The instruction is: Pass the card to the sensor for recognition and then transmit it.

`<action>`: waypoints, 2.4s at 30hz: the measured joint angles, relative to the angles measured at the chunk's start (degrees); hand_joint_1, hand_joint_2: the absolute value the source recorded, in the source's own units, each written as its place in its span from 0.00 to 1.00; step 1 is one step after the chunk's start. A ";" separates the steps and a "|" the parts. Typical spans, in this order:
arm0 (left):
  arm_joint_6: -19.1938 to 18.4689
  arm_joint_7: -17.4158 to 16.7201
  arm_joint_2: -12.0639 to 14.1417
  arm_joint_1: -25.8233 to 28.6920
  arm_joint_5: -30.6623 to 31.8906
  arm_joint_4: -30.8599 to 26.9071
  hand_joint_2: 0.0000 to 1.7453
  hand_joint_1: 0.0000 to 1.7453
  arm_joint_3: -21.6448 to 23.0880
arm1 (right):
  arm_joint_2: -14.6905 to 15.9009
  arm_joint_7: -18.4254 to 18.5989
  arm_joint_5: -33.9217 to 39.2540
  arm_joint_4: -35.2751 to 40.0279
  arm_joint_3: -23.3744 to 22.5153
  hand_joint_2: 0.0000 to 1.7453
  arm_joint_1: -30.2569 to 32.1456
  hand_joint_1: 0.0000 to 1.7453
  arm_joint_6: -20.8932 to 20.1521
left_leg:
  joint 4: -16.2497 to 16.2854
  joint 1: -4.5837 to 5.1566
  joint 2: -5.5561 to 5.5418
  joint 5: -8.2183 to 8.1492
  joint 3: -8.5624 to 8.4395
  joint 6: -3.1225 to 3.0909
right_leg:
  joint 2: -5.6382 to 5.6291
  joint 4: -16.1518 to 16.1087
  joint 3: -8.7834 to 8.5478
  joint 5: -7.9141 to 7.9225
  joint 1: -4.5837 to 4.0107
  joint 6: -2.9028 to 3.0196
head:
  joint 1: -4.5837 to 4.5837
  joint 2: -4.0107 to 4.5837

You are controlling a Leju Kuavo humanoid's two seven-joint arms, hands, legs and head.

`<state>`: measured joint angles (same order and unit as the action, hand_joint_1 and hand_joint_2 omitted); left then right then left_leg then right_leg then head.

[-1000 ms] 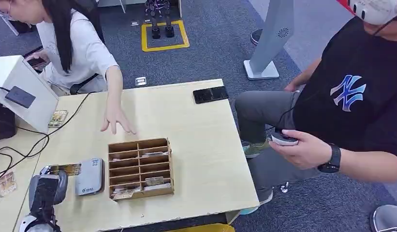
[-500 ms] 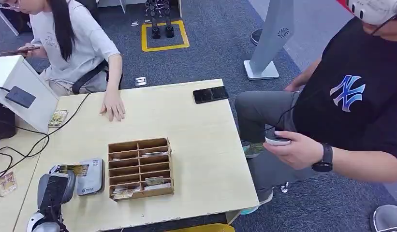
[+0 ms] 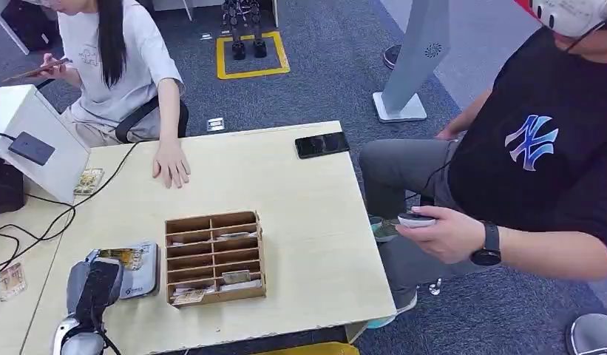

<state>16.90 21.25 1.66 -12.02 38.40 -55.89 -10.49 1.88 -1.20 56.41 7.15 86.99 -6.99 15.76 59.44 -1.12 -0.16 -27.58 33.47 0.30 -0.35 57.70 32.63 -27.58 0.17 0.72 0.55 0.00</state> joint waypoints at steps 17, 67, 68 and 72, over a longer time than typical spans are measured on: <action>2.99 -1.12 -0.02 -2.00 3.28 3.95 1.00 1.00 0.28 | 0.00 0.02 0.79 -0.02 0.28 1.00 -0.01 0.00 -0.07 | 0.00 0.00 0.00 0.00 -0.02 0.00 | 0.00 0.00 -0.02 0.00 0.00 0.00 | 0.00 0.00; -8.48 1.62 0.48 -7.23 -21.86 -8.48 1.00 1.00 -0.37 | -0.02 0.68 -0.22 -0.09 1.16 1.00 -0.37 0.00 -0.13 | 0.01 0.00 -0.04 0.07 -0.15 -0.03 | 0.05 0.02 -0.16 0.05 0.00 -0.01 | 0.00 0.00; -8.11 1.84 0.50 -7.39 -22.03 -8.48 1.00 1.00 -0.37 | -0.02 0.70 -0.24 -0.09 1.16 1.00 -0.37 0.00 -0.15 | 0.01 0.00 -0.04 0.07 -0.15 -0.03 | 0.05 0.02 -0.16 0.05 0.00 -0.01 | -0.02 0.00; -4.54 2.10 1.09 -9.35 -20.52 -8.30 1.00 1.00 -0.42 | -0.02 0.94 -0.61 -0.09 1.16 1.00 -0.42 0.00 -0.26 | 0.01 0.00 -0.05 0.07 -0.14 -0.03 | 0.06 0.02 -0.16 0.05 0.00 -0.01 | 0.00 0.00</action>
<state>12.35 23.34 2.76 -21.37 17.88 -64.19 -10.91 1.86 -0.26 55.80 7.06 88.15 -7.40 15.50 59.45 -1.12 -0.21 -27.51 33.33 0.27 -0.29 57.72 32.46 -27.53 0.17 0.71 0.55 0.00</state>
